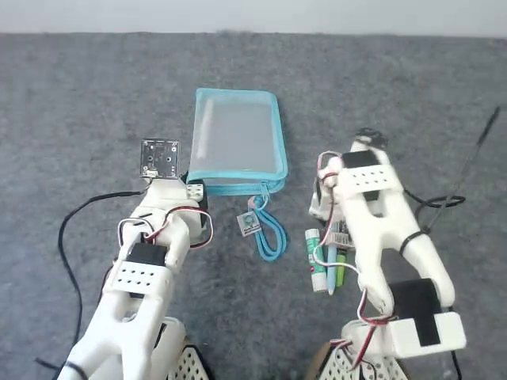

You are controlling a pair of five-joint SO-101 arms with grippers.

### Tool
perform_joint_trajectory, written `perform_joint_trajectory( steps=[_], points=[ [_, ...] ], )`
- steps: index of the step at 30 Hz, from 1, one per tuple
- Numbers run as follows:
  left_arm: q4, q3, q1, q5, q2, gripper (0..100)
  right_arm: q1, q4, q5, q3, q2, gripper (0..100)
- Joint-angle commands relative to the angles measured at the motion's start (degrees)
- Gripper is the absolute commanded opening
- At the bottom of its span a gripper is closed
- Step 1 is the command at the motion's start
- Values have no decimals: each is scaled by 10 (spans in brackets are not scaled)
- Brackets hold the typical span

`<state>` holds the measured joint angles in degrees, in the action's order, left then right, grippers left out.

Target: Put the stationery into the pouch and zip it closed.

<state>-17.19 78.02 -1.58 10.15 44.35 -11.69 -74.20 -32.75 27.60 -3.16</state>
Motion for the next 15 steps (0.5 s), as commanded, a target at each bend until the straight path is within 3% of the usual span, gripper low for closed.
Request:
perform_joint_trajectory(
  steps=[1, 6, 15],
  points=[
    [15, -7, 3, 1, 3, 11, 53, 13, 33, -30, -6, 75],
    [15, -7, 3, 1, 3, 11, 99, 7, 84, -20, 0, 52],
    [14, -6, 4, 0, 3, 11, 17, -17, 92, 14, -7, 292]
  ],
)
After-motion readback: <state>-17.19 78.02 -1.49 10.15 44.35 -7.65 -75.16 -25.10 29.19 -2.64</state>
